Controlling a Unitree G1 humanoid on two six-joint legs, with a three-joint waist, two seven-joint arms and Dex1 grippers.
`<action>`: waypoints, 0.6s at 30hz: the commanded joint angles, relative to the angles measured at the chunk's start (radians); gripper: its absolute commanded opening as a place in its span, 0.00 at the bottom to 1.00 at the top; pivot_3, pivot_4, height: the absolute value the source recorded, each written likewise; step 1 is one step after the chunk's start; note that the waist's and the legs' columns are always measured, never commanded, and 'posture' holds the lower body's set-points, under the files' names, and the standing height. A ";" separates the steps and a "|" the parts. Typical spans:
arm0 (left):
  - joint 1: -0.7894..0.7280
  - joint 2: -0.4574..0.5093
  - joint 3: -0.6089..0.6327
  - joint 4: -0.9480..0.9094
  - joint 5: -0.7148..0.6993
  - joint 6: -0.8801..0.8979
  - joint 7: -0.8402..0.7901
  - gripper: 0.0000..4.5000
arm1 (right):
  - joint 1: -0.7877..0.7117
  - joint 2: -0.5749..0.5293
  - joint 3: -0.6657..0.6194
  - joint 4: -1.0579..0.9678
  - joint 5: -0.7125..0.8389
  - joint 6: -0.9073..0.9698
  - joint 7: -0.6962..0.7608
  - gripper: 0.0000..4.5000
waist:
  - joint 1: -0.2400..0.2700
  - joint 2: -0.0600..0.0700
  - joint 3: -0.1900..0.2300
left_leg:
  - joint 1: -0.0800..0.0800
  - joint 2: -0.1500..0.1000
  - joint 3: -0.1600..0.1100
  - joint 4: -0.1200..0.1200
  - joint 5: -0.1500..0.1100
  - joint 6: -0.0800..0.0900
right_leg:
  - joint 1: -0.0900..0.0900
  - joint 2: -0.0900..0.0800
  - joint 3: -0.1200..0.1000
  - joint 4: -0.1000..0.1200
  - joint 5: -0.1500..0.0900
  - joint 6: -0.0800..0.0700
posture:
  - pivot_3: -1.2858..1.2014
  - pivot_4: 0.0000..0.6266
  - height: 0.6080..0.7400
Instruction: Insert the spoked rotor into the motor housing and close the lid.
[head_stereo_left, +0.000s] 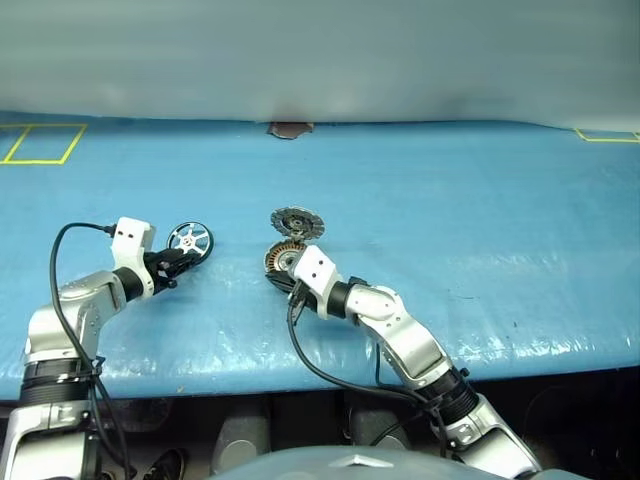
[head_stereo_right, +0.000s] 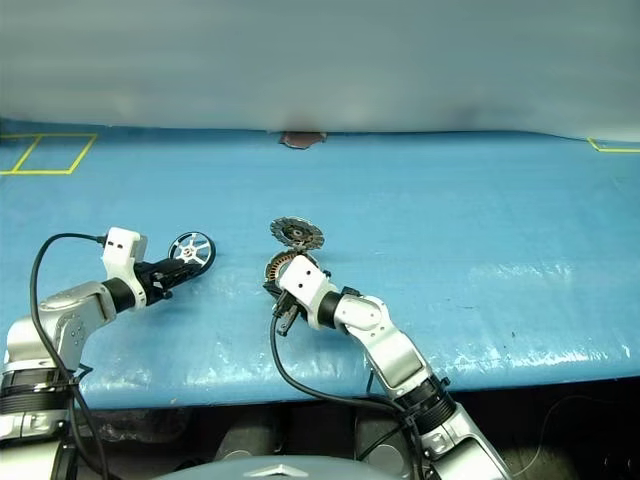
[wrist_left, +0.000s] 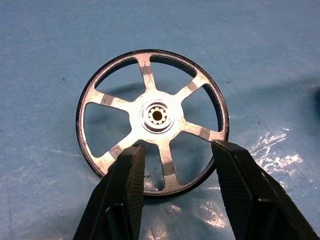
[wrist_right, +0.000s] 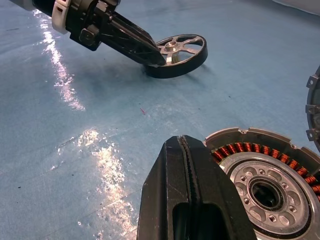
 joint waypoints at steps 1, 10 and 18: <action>-0.003 -0.006 -0.007 0.037 0.026 0.006 0.032 0.48 | -0.008 0.007 -0.009 -0.033 -0.001 -0.020 -0.001 0.00 | 0.000 0.000 0.000 | 0.000 0.000 0.000 0.000 0.000 0.000 | 0.000 0.000 0.000 0.000 0.000 0.000 | 0.52 0.24 1.00; -0.003 -0.012 -0.004 0.042 -0.005 0.053 0.019 0.35 | -0.007 0.009 -0.010 -0.031 -0.002 -0.019 -0.006 0.00 | -0.001 0.000 0.000 | 0.000 0.000 0.000 0.000 0.000 0.000 | 0.000 0.000 0.000 0.001 0.000 0.000 | 0.52 0.24 1.00; 0.006 -0.004 0.016 0.009 -0.034 0.061 -0.009 0.14 | -0.007 0.007 -0.011 -0.029 -0.004 -0.020 -0.011 0.00 | -0.001 0.000 0.000 | 0.000 0.000 0.000 -0.001 0.000 0.000 | 0.000 0.000 0.000 0.000 0.000 0.000 | 0.52 0.24 1.00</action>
